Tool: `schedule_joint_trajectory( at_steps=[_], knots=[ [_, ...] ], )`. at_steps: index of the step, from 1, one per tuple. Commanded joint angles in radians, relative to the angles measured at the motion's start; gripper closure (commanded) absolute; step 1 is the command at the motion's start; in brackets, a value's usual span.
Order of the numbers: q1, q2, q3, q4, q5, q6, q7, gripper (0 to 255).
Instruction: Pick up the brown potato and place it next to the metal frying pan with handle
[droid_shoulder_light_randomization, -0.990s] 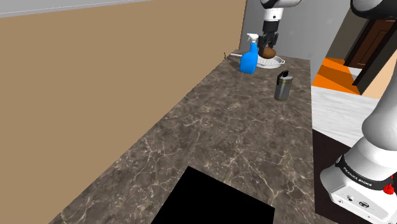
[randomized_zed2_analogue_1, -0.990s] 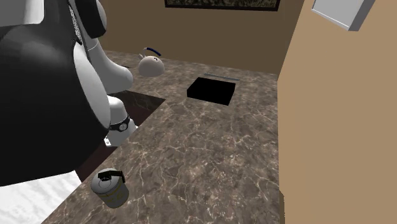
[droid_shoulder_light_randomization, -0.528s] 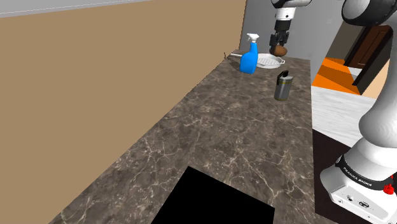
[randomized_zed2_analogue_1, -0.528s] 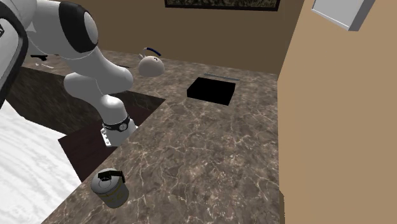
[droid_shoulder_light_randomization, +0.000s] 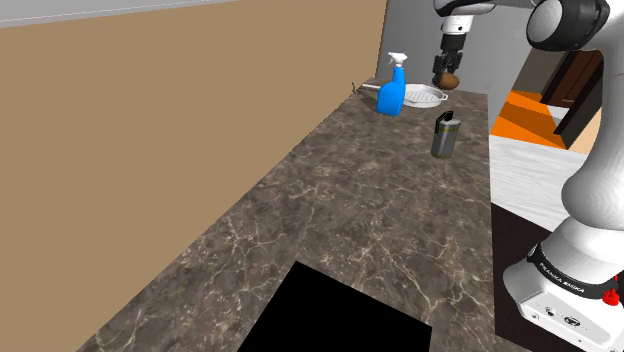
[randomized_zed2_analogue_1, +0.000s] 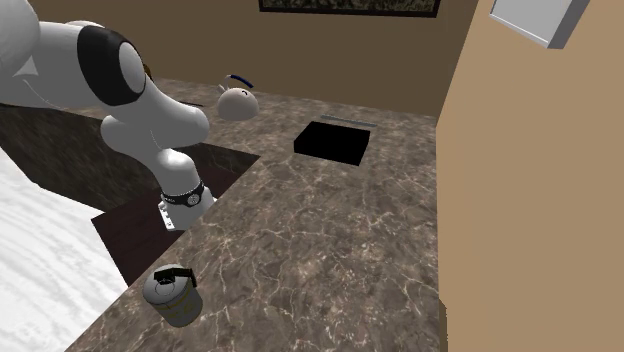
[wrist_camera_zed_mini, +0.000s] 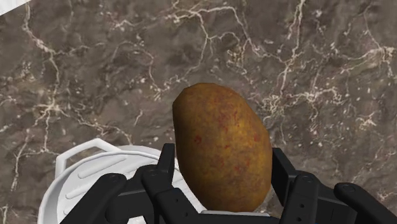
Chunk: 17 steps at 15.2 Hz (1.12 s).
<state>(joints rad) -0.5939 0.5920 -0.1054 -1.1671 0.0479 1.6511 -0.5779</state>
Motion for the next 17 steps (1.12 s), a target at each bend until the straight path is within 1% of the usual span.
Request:
schedule_joint_trajectory(
  at_steps=[1, 9, 17],
  knots=[
    [0.0, 0.005, 0.0, -0.02, 0.001, 0.025, -0.001, 255],
    [0.003, 0.014, 0.001, -0.112, 0.002, 0.126, -0.002, 255],
    [0.004, 0.039, 0.003, -0.179, 0.005, 0.219, -0.004, 255]
  ],
)
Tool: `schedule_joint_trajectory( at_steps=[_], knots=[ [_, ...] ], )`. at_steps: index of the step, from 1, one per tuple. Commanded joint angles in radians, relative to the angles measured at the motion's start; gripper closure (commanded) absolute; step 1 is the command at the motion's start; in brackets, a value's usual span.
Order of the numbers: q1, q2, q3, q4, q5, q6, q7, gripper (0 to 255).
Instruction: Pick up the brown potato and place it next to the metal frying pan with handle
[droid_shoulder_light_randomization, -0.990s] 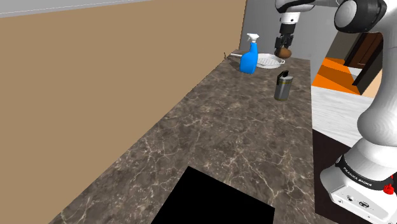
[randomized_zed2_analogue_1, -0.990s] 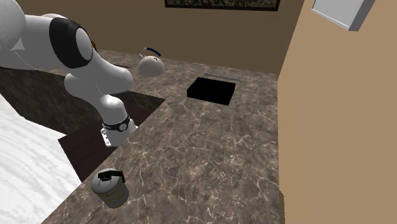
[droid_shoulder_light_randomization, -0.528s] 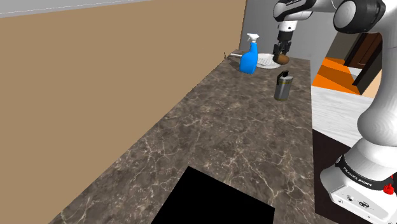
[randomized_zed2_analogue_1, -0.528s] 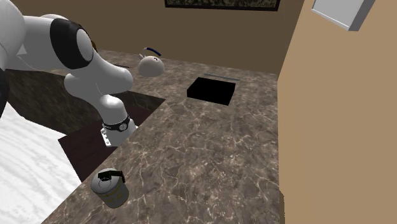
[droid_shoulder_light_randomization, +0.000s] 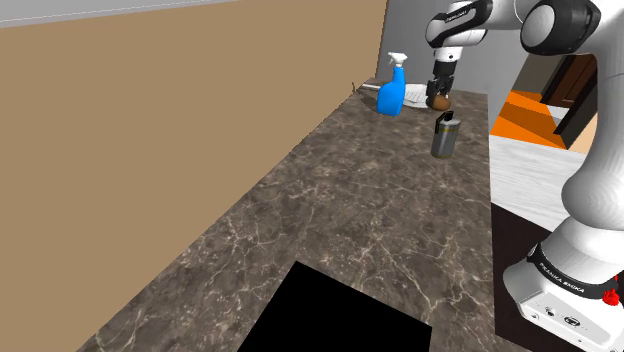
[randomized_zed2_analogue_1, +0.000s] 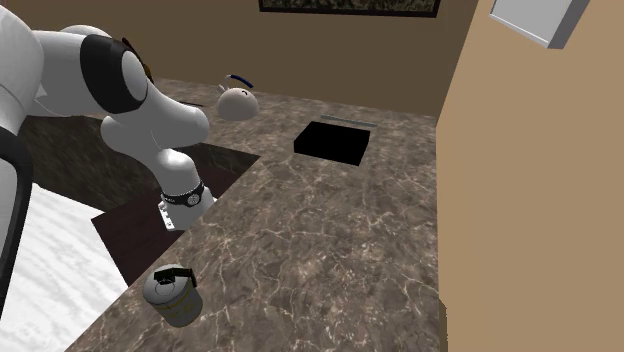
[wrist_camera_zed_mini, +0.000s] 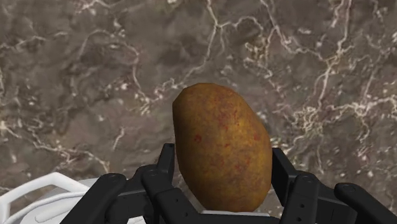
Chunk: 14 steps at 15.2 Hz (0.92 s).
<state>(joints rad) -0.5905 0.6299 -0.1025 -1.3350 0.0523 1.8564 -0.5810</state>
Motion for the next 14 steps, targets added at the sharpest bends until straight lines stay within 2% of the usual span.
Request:
schedule_joint_trajectory(
  at_steps=[1, 9, 10, 14],
  knots=[
    [0.0, 0.006, 0.0, -0.018, 0.001, 0.024, -0.001, 255],
    [0.0, 0.01, 0.001, -0.025, 0.001, 0.036, -0.001, 255],
    [0.0, 0.01, 0.001, -0.026, 0.001, 0.036, -0.001, 0],
    [0.0, 0.01, 0.001, -0.026, 0.001, 0.036, -0.001, 0]
  ],
)
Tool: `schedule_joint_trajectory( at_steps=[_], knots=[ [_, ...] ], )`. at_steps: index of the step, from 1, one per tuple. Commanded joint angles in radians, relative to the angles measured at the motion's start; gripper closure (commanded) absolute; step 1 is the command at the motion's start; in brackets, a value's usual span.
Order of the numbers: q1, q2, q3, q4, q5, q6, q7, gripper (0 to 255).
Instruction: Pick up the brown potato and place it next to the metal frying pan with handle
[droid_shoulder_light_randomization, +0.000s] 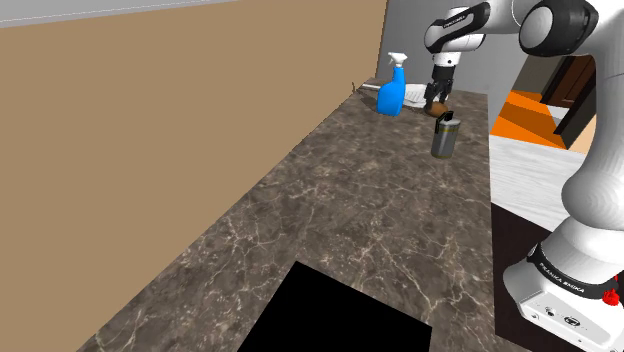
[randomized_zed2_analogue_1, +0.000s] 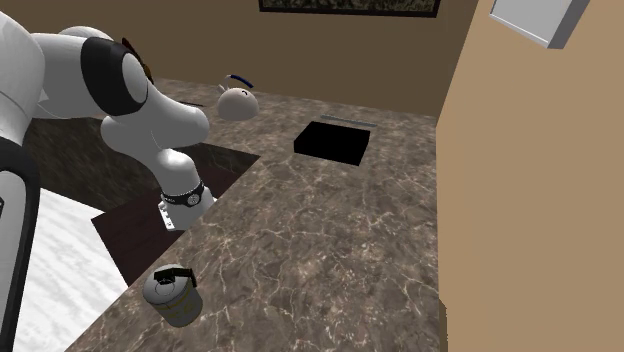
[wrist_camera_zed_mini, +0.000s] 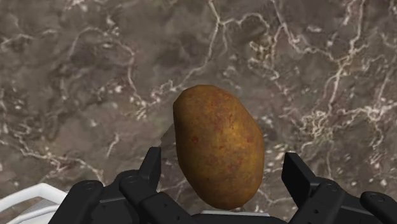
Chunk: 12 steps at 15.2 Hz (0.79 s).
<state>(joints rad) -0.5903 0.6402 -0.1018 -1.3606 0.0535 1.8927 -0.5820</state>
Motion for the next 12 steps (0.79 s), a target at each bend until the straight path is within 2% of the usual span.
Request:
schedule_joint_trajectory(
  at_steps=[1, 5, 12],
  knots=[
    [0.0, 0.0, 0.0, 0.0, 0.0, 0.0, 0.0, 0],
    [-0.003, -0.01, -0.001, 0.111, -0.002, -0.121, 0.002, 0],
    [-0.003, -0.01, -0.001, 0.111, -0.002, -0.121, 0.002, 0]
  ],
)
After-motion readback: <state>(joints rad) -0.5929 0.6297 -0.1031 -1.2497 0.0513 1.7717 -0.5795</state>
